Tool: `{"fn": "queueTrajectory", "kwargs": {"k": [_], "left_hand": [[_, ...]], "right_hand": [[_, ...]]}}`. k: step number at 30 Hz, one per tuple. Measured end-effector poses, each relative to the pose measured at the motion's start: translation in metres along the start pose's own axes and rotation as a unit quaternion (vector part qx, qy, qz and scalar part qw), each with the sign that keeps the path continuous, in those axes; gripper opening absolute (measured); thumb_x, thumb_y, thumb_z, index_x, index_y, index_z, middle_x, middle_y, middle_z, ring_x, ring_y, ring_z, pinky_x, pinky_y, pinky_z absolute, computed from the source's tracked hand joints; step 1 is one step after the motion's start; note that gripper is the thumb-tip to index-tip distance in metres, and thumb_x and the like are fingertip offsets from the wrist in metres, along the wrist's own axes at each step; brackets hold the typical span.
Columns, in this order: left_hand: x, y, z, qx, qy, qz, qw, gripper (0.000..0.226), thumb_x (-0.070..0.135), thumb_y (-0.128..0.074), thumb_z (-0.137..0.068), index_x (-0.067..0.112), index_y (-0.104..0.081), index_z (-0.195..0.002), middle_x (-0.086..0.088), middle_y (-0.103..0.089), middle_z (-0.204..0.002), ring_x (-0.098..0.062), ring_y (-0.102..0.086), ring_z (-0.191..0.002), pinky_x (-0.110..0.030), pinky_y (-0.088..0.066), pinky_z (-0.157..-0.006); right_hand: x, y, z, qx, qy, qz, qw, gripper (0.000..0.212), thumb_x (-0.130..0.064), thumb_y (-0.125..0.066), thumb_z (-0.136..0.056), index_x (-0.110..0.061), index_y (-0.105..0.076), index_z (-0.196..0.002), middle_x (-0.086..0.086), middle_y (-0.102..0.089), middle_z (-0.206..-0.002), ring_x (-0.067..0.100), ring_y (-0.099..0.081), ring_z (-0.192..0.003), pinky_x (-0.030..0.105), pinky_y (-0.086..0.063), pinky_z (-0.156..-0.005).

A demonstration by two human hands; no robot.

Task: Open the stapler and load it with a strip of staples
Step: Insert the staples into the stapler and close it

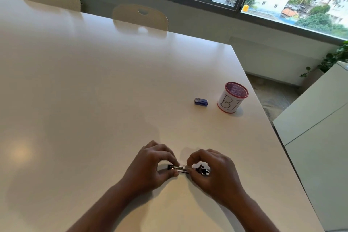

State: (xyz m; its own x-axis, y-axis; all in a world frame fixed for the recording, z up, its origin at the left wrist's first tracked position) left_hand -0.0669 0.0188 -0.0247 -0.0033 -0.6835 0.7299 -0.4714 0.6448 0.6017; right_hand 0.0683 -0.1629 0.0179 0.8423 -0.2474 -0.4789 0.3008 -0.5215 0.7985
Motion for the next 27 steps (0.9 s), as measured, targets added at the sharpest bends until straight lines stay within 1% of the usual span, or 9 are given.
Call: {"fn": "queueTrajectory", "kwargs": {"k": [4,7,10,13,19,24,27], "left_hand": [[0.000,0.000,-0.001,0.001,0.000,0.007,1.000,0.021,0.041,-0.090,-0.073,0.035,-0.080,-0.090,0.022,-0.073,-0.095,-0.003,-0.061,-0.098,-0.040,-0.054,-0.088],[-0.002,0.000,0.000,-0.003,0.007,0.006,1.000,0.021,0.044,-0.089,-0.073,0.036,-0.079,-0.091,0.023,-0.072,-0.096,-0.001,-0.060,-0.100,-0.039,-0.054,-0.089],[-0.002,0.000,0.000,-0.004,0.013,0.005,1.000,0.022,0.045,-0.088,-0.073,0.036,-0.079,-0.092,0.024,-0.072,-0.097,0.000,-0.059,-0.101,-0.039,-0.053,-0.090],[-0.002,0.000,0.000,-0.005,0.018,0.005,1.000,0.022,0.045,-0.088,-0.073,0.036,-0.079,-0.092,0.024,-0.072,-0.097,-0.002,-0.059,-0.101,-0.040,-0.053,-0.089],[-0.001,0.000,0.000,-0.009,0.023,0.001,1.000,0.021,0.045,-0.087,-0.074,0.036,-0.079,-0.092,0.025,-0.071,-0.097,-0.003,-0.060,-0.103,-0.040,-0.052,-0.091],[0.000,0.001,-0.001,-0.010,0.019,-0.004,1.000,0.021,0.044,-0.088,-0.075,0.036,-0.079,-0.092,0.025,-0.071,-0.096,-0.001,-0.059,-0.102,-0.040,-0.052,-0.091],[0.001,0.001,-0.001,-0.011,0.017,-0.002,1.000,0.021,0.043,-0.089,-0.075,0.035,-0.079,-0.092,0.026,-0.071,-0.096,-0.002,-0.060,-0.101,-0.041,-0.052,-0.091]], "right_hand": [[0.002,0.003,-0.003,-0.039,0.002,-0.026,0.999,0.021,-0.029,-0.083,-0.077,-0.031,-0.068,-0.091,-0.019,-0.072,-0.081,0.005,-0.068,-0.071,0.035,-0.058,-0.064],[0.002,0.006,-0.005,-0.061,0.000,-0.043,0.997,0.021,-0.026,-0.082,-0.076,-0.031,-0.069,-0.092,-0.019,-0.072,-0.081,0.006,-0.069,-0.070,0.033,-0.059,-0.064],[0.002,0.008,-0.007,-0.078,0.001,-0.038,0.996,0.023,-0.024,-0.084,-0.076,-0.031,-0.069,-0.092,-0.019,-0.072,-0.080,0.006,-0.069,-0.069,0.032,-0.059,-0.064],[0.002,0.011,-0.009,-0.090,0.003,-0.017,0.996,0.022,-0.025,-0.084,-0.077,-0.031,-0.069,-0.093,-0.017,-0.072,-0.079,0.005,-0.069,-0.069,0.035,-0.059,-0.064],[0.002,0.014,-0.011,-0.099,-0.008,-0.020,0.995,0.025,-0.023,-0.087,-0.078,-0.030,-0.072,-0.096,-0.018,-0.076,-0.084,0.003,-0.072,-0.073,0.033,-0.060,-0.068],[0.001,0.014,-0.015,-0.118,-0.017,-0.016,0.993,0.035,-0.022,-0.091,-0.075,-0.032,-0.073,-0.103,-0.023,-0.080,-0.087,-0.007,-0.074,-0.081,0.029,-0.061,-0.076],[0.000,0.014,-0.017,-0.133,-0.018,0.000,0.991,0.040,-0.023,-0.093,-0.075,-0.033,-0.074,-0.108,-0.023,-0.080,-0.089,-0.006,-0.075,-0.082,0.030,-0.061,-0.078]]}}
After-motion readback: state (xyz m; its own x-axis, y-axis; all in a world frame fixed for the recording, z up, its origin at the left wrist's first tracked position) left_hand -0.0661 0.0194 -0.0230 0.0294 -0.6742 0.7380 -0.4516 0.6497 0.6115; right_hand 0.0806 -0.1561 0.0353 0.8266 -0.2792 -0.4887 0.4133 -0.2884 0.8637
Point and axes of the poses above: each hand's wrist, its own z-axis away from the middle knuckle, its own y-axis out of the back of the hand, x = y × z, the point moved 1 cm from there along -z, towards the middle knuckle
